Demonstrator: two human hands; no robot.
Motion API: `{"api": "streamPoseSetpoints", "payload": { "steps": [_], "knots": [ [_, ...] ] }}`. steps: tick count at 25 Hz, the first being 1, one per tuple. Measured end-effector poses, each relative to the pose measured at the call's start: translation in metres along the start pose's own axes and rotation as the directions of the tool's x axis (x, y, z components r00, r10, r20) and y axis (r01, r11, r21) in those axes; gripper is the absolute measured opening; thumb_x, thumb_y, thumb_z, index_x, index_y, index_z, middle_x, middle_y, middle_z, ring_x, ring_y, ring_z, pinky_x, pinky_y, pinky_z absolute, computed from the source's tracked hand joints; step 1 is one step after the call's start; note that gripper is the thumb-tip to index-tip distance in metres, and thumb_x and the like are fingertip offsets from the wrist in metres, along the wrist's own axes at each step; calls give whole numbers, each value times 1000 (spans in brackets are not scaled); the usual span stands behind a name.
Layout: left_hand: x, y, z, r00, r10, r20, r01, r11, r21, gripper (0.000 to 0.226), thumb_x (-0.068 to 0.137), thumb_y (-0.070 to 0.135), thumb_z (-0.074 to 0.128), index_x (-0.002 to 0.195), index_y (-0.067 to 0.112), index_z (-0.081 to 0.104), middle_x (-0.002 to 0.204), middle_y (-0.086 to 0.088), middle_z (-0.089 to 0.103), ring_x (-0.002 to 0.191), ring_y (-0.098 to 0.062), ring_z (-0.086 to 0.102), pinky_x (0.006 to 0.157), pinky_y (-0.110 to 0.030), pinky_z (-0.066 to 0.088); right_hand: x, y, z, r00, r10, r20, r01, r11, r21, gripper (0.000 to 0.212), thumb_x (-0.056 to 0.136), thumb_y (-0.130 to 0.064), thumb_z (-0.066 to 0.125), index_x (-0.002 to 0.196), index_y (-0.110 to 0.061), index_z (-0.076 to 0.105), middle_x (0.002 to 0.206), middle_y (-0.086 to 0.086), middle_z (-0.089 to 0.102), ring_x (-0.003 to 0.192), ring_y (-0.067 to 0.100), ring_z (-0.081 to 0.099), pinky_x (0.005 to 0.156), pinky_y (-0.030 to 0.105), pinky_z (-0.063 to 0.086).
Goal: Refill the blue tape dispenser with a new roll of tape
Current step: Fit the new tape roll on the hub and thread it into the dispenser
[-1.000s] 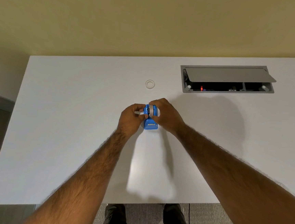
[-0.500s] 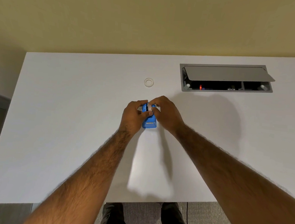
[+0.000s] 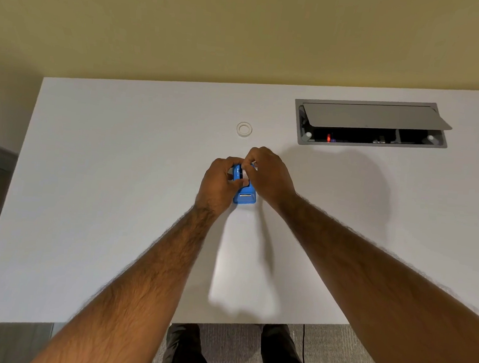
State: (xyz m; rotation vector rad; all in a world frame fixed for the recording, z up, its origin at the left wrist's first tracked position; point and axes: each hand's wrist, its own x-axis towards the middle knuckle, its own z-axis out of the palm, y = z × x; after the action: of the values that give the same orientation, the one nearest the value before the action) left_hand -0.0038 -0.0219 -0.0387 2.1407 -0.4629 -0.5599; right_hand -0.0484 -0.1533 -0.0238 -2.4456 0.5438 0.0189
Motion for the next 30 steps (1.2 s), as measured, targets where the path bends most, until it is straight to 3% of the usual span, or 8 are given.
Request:
{"api": "streamPoseSetpoints", "payload": {
  "steps": [5,9,15,19,30],
  "knots": [
    [-2,0,1,1000,-1,7,1,1000,1,38,84,17,73,120,17,61,113,-1,60,95,-13,54,78,-8,39,6,0,1,999,36,-4,-37,999,-27,20,96,-20,45,89,-10,61,90,7,65,76,15,57,73,30,53],
    [2,-5,0,999,15,33,-15,1000,-6,43,83,26,76,123,20,61,117,3,59,103,-14,56,92,-28,48,-3,1,-1,999,24,-21,-23,1000,2,14,94,-20,50,91,-10,60,92,5,63,81,16,56,74,27,49],
    [3,-2,2,998,57,30,-57,998,9,31,86,23,72,115,16,66,112,-1,66,100,-13,54,83,-13,38,-6,2,1,999,-27,-47,24,998,-56,13,92,-22,53,90,-11,59,91,4,62,83,17,55,75,30,51],
    [4,-2,4,999,33,27,-34,999,23,34,83,21,74,114,15,63,109,-2,64,97,-16,55,86,-26,43,6,-2,3,999,-27,-27,24,991,-133,17,94,-21,49,90,-8,60,90,8,63,82,20,58,75,35,53],
    [4,-12,2,998,28,48,-29,999,25,50,85,31,74,129,17,57,121,0,61,104,-12,55,93,-26,44,-10,4,-1,997,-62,-41,58,995,-85,15,94,-24,54,95,-10,61,96,6,63,86,17,56,76,23,42]
  ]
}}
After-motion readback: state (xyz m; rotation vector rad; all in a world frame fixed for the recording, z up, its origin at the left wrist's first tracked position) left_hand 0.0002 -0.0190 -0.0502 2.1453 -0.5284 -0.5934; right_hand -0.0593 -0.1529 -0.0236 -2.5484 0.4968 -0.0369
